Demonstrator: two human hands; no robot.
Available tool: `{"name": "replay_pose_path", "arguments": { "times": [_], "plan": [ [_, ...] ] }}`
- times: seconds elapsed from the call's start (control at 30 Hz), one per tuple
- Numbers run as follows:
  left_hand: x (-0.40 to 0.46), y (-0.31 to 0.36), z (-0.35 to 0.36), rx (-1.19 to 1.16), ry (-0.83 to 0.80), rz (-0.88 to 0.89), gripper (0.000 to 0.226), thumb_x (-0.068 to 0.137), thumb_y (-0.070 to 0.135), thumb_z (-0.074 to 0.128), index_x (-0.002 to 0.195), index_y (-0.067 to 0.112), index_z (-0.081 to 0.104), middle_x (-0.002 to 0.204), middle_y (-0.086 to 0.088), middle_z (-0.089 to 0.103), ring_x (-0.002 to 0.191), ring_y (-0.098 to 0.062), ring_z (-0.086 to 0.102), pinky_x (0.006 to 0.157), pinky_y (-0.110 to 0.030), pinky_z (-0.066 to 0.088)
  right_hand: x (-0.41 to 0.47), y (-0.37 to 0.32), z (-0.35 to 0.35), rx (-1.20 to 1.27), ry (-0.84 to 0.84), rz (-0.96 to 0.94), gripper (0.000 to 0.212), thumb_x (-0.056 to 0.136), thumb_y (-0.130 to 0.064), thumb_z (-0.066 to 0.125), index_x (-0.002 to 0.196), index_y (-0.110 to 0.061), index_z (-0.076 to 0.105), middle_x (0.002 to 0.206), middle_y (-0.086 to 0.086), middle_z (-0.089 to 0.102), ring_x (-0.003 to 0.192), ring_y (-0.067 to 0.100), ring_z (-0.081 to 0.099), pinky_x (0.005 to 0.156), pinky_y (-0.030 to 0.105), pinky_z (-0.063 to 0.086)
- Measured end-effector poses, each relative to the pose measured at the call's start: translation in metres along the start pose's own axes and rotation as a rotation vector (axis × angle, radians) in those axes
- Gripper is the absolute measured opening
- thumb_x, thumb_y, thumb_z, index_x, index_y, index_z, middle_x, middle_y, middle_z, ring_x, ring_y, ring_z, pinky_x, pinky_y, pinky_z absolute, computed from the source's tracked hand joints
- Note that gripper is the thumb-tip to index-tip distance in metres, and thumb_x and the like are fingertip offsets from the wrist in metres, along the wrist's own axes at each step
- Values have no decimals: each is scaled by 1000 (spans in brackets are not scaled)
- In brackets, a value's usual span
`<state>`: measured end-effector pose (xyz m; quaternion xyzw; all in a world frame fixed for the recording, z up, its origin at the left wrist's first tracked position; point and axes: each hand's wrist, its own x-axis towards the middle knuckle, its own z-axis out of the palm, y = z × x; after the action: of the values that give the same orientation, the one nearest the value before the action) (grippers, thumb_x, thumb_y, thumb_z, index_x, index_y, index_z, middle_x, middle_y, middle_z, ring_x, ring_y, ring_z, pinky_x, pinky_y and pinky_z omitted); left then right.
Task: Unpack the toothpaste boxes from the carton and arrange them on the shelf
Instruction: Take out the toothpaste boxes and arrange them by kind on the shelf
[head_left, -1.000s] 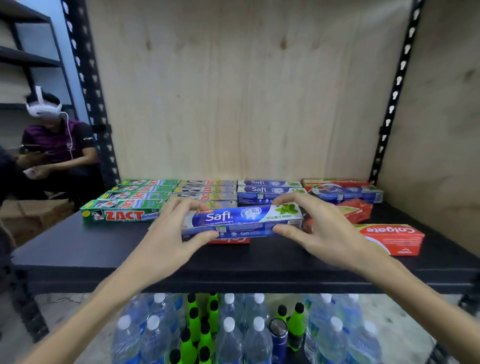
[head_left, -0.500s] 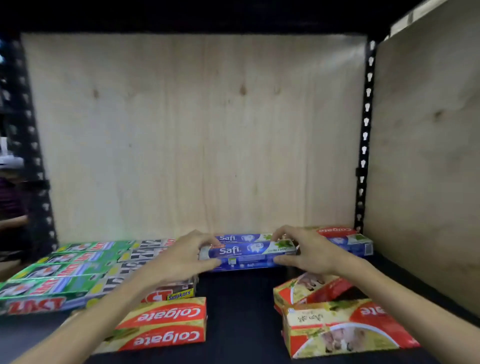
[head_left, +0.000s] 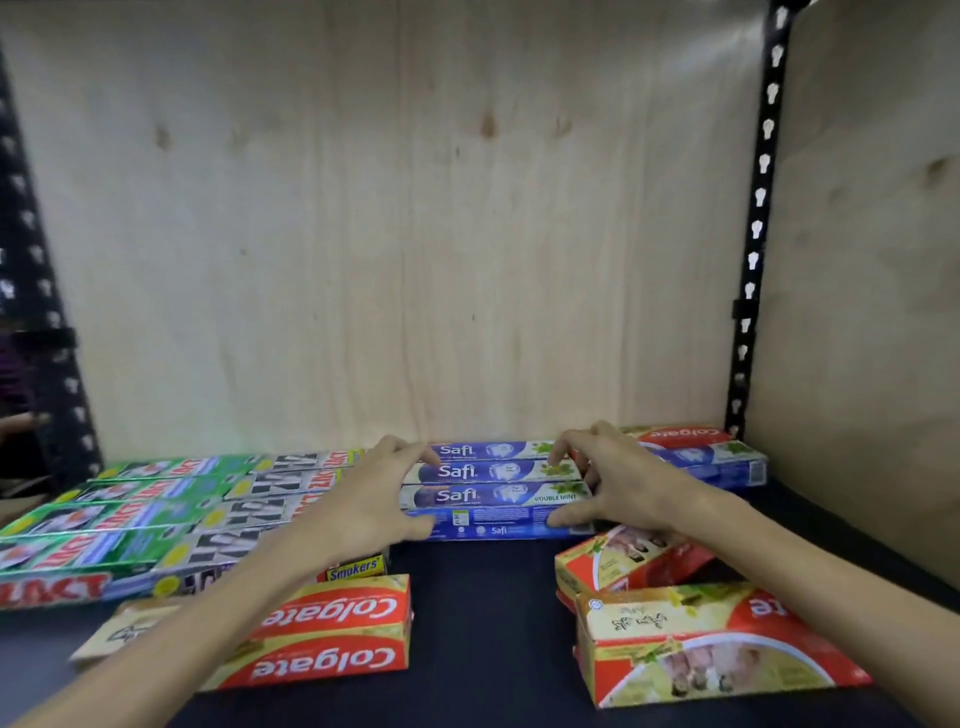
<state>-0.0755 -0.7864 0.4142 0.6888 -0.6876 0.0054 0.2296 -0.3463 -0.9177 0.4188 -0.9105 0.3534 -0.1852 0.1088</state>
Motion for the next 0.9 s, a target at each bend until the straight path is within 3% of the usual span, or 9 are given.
{"name": "replay_pose_path", "arguments": {
  "times": [0.13,0.3,0.43,0.6,0.77,0.9],
  "plan": [
    [5,-6,-2,22,-47,-75,78,75,41,82,143,25,46,141,6,47,123,-9,46,98,-21,36,-1,0,4,-4,8,30,69,63,-64,81,120,-39,51,117,-8,36,98,10,52,96,38,50],
    [2,-6,-1,-19,-77,-123,78,77,43,80,144,24,47,142,7,50,126,-11,49,105,-24,39,2,-2,-3,-45,-39,86,82,64,-69,77,132,-35,48,130,-5,40,111,15,48,102,40,45],
    [2,-2,-2,3,-78,-139,80,75,44,80,145,24,47,142,5,49,125,-11,50,101,-23,39,-4,-4,-3,-74,-4,73,87,65,-73,72,138,-33,44,137,-5,42,118,14,46,104,39,44],
    [3,18,1,-19,-42,-116,83,73,56,79,143,26,47,140,10,50,114,-4,47,93,-20,35,-18,5,-10,-41,91,95,93,54,-91,56,133,-43,47,130,-6,48,119,16,51,103,41,45],
    [19,63,19,-102,73,-39,63,82,57,70,133,25,53,136,7,54,121,-10,51,102,-26,41,-37,42,-29,-110,224,250,79,71,-79,59,134,-33,49,133,2,53,122,24,50,103,45,43],
    [48,104,46,-154,56,23,52,89,49,66,131,20,57,133,3,58,121,-13,53,103,-31,44,-51,79,-42,-150,290,419,76,81,-64,65,139,-20,45,132,14,53,122,33,52,99,42,46]
  ]
}}
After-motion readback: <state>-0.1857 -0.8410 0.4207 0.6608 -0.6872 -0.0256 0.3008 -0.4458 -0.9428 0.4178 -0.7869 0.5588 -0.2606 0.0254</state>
